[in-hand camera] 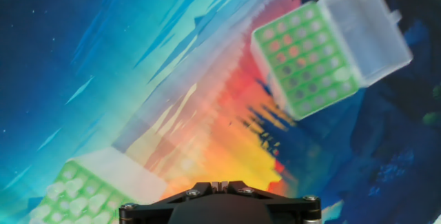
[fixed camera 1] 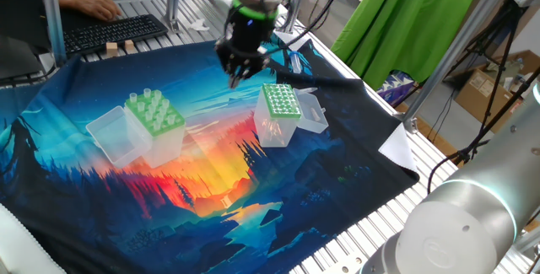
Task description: Transfer all large pipette tips from one holder to another
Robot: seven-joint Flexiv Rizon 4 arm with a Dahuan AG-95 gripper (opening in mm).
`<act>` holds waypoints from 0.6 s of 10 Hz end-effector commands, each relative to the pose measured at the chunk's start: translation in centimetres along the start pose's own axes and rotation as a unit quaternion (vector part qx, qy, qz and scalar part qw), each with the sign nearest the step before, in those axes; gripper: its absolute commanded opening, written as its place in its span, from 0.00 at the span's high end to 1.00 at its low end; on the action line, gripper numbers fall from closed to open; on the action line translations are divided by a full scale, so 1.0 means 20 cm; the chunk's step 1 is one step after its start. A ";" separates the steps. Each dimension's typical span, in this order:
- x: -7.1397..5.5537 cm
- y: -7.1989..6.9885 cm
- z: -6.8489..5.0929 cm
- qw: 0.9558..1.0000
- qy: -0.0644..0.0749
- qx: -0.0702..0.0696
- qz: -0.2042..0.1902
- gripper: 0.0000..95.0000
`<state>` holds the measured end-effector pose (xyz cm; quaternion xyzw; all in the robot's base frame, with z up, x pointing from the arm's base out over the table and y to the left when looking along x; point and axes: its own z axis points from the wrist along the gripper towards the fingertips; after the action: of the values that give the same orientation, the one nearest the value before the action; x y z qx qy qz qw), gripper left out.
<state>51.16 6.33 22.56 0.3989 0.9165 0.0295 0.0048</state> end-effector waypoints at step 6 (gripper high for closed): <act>0.22 0.17 0.15 1.000 -0.007 0.004 0.025 1.00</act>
<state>50.79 12.21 19.79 0.4237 0.9055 0.0225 0.0101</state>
